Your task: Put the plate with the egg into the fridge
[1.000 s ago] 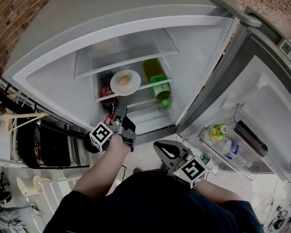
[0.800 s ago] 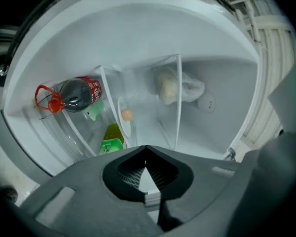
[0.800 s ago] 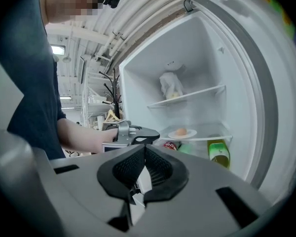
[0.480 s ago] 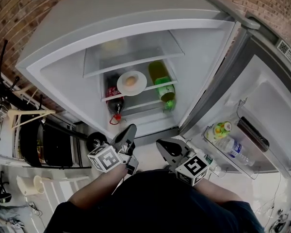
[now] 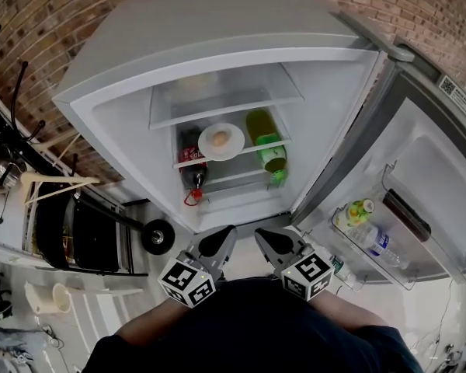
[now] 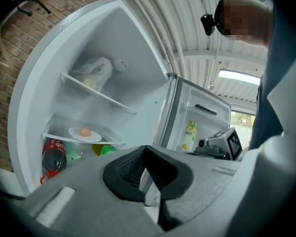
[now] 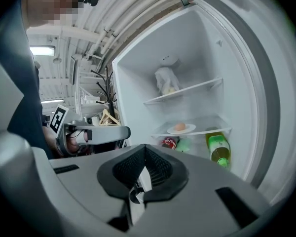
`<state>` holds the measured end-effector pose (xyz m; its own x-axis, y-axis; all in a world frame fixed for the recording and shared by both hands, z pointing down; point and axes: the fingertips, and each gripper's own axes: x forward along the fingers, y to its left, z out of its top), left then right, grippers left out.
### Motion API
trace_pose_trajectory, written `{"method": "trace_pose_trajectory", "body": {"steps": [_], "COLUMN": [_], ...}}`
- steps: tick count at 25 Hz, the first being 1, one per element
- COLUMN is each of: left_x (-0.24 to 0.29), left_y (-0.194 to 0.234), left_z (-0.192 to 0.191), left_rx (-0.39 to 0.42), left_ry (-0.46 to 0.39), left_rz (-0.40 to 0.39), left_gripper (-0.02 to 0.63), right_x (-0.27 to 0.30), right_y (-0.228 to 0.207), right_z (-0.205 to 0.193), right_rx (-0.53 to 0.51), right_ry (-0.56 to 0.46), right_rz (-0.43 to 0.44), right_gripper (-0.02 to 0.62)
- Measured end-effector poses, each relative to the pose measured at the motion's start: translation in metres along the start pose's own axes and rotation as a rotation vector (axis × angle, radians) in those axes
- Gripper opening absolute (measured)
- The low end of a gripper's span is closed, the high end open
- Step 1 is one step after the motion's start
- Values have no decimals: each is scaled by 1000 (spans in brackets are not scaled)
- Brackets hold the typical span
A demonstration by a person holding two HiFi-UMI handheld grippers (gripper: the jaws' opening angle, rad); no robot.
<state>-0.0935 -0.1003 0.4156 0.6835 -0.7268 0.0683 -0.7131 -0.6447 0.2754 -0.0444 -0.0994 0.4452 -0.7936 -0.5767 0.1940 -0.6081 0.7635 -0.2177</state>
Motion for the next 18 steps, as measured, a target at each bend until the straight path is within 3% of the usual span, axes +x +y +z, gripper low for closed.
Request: {"method": "trace_pose_trajectory", "body": {"steps": [9,18], "left_x": [2,1], "left_y": [-29,-35], "left_z": [-15,-16], "left_rx": [127,121], "left_ry": [61,69], "left_rz": [-72,-100], "left_gripper": [5,5], "right_x": [0,-6], "right_y": [5,9], "right_z": [-8,-8], "right_rx": [5,5], "right_ry": [24,31], "right_rz": [-21,-19], "right_gripper": [9,9]}}
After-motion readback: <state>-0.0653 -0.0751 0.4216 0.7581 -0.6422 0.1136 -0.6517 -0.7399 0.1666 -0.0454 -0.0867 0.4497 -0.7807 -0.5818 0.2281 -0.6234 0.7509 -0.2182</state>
